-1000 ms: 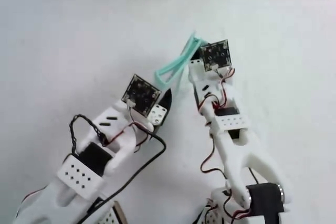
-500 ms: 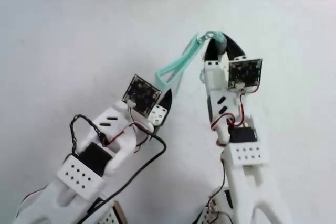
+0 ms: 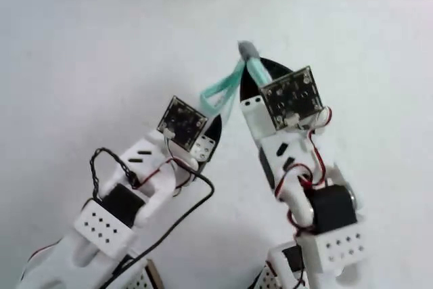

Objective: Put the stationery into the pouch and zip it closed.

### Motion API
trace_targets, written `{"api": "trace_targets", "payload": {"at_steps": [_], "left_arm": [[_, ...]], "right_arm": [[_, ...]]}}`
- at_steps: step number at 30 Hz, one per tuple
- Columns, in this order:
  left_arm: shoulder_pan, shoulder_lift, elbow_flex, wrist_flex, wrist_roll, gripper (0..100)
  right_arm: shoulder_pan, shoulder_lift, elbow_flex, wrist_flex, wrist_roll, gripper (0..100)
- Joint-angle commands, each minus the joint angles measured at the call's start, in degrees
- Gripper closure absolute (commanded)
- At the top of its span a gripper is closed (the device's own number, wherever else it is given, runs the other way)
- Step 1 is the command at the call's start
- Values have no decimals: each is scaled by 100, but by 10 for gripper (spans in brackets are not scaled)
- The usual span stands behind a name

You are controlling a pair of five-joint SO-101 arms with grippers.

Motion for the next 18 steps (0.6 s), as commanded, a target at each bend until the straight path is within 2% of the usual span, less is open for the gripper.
{"api": "trace_targets", "payload": {"at_steps": [1, 6, 18], "left_arm": [[92, 92, 26, -44, -18, 976], [-198, 48, 18, -44, 9, 976], [-198, 48, 18, -44, 0, 976]], "right_arm": [[-268, -119, -932, 840, 53, 981], [-620, -110, -1486, 1719, 88, 981], [-804, -101, -2312, 3442, 97, 981]]}}
